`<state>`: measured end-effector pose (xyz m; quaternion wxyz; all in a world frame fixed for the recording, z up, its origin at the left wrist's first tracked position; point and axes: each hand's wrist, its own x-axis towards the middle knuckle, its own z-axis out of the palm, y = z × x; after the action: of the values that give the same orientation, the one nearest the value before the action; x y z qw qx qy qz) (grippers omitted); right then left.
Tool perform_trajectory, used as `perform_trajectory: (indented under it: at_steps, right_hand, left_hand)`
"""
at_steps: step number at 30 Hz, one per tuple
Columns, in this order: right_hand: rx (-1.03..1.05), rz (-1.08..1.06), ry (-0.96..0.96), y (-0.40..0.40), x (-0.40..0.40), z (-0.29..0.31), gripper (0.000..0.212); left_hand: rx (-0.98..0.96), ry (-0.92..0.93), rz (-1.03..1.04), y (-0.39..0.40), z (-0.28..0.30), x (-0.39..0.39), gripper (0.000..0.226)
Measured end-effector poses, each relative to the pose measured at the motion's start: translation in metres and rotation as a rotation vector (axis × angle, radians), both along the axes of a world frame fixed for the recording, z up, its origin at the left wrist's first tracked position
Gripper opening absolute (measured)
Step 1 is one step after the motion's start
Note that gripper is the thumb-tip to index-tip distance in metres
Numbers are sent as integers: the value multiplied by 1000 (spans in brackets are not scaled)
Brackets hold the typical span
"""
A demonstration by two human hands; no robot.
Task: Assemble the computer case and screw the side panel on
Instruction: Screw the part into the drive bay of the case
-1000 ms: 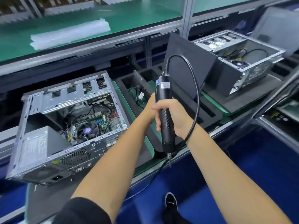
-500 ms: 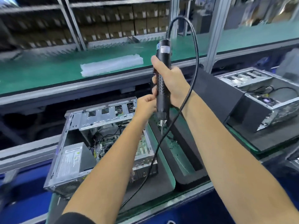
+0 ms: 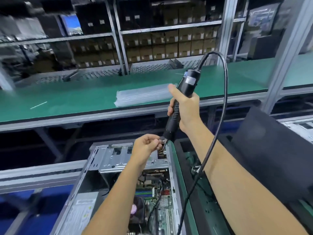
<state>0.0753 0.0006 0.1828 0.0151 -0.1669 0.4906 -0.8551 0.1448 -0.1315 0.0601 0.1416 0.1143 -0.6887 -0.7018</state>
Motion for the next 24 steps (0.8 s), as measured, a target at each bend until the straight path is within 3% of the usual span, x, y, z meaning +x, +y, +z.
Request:
perform_trajectory:
  at_steps: [7,24]
  right_hand:
    - [-28,6,26,-53,-43,-15,30]
    - [45,46,40,-117,-75,-47,29]
  left_hand:
    - [-127,14,-62,-31,-3,-24,25]
    - [-77,16,-101,-89,-36,-37,32]
